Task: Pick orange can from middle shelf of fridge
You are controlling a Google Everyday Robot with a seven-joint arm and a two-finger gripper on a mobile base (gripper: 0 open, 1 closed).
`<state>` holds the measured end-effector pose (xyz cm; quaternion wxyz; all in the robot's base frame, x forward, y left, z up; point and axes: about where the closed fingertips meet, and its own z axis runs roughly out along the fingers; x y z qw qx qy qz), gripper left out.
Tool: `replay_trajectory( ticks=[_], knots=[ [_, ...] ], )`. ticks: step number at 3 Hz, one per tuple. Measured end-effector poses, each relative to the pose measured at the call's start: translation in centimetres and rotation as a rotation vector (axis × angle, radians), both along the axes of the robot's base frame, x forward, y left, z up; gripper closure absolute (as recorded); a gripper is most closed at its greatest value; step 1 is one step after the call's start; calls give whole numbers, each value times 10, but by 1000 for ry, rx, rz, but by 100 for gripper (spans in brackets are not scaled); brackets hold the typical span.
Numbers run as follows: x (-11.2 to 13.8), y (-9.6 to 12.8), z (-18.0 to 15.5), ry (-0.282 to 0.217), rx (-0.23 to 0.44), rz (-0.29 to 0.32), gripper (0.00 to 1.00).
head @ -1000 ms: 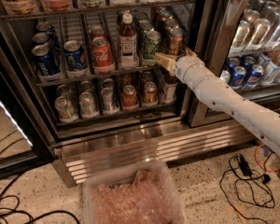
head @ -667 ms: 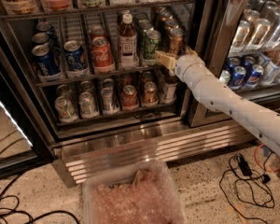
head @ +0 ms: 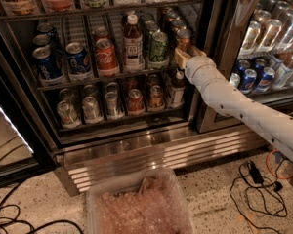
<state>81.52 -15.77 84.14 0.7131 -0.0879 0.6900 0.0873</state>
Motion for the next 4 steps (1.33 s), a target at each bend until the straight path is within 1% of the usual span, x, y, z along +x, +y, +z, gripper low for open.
replay_trajectory(
  ticks=[1, 2, 3, 4],
  knots=[
    [0, -1, 0, 1, -12, -5, 61],
    [1, 2, -1, 4, -21, 1, 50],
    [4, 11, -2, 8, -35, 26, 42],
    [7, 18, -4, 14, -42, 45, 25]
  ],
)
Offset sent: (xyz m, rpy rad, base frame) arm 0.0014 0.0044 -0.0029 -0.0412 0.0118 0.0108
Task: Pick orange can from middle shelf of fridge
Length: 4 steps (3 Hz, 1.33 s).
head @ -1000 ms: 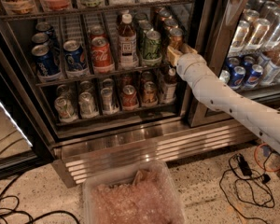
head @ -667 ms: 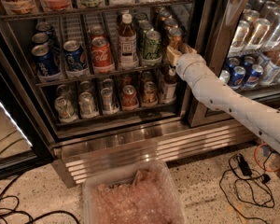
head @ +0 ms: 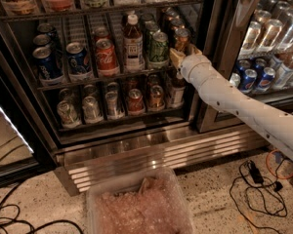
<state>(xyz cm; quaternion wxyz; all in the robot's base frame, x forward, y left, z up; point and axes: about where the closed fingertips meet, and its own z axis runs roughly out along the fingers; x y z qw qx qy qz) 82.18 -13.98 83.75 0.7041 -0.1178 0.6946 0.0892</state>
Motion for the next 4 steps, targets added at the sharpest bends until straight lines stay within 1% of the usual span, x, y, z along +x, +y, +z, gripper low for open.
replay_trajectory(
  ticks=[1, 2, 3, 4],
  knots=[
    [0, 1, 0, 0, -1, 1, 14],
    [1, 1, 0, 1, -2, 2, 14],
    [2, 1, -1, 3, -9, -1, 33],
    [6, 2, -1, 3, -14, -6, 42]
  ],
)
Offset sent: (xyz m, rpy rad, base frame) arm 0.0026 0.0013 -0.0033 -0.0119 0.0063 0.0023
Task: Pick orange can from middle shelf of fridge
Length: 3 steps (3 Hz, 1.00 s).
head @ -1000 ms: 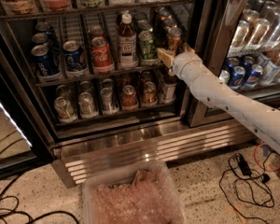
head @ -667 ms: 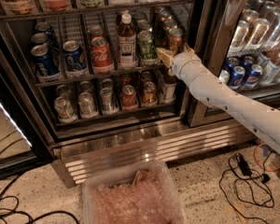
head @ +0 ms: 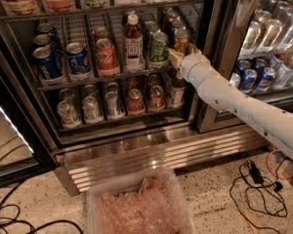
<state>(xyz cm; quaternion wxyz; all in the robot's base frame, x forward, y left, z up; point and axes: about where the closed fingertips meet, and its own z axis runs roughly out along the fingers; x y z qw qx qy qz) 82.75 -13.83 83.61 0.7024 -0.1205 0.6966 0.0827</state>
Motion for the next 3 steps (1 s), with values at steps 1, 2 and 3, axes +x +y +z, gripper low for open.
replay_trajectory(
  ticks=[1, 2, 3],
  knots=[
    [6, 2, -1, -1, 2, -1, 42],
    [11, 4, -4, 5, 0, 6, 61],
    [13, 7, -9, 16, -11, 23, 84]
  ],
)
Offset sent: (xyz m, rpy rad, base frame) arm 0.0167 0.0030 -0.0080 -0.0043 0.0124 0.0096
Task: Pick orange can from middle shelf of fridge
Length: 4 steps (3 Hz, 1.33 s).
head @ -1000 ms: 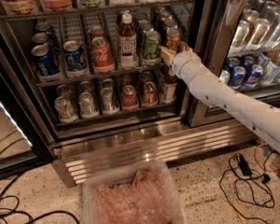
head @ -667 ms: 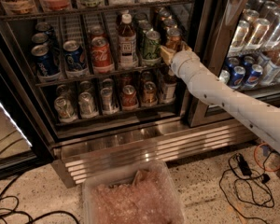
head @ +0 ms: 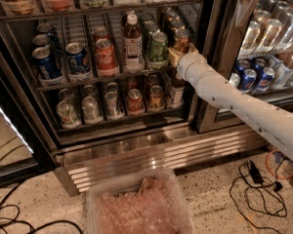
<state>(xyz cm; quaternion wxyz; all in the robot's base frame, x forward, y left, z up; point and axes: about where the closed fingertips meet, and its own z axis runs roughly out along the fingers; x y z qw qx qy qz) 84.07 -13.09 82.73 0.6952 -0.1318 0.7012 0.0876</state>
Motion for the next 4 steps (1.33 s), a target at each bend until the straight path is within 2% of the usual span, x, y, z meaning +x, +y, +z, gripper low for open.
replay_trajectory(
  ticks=[1, 3, 4],
  knots=[
    [0, -1, 0, 0, 0, 0, 100],
    [-5, 1, -4, 12, 19, 62, 100],
    [-7, -4, -1, 6, 23, 74, 100]
  ],
)
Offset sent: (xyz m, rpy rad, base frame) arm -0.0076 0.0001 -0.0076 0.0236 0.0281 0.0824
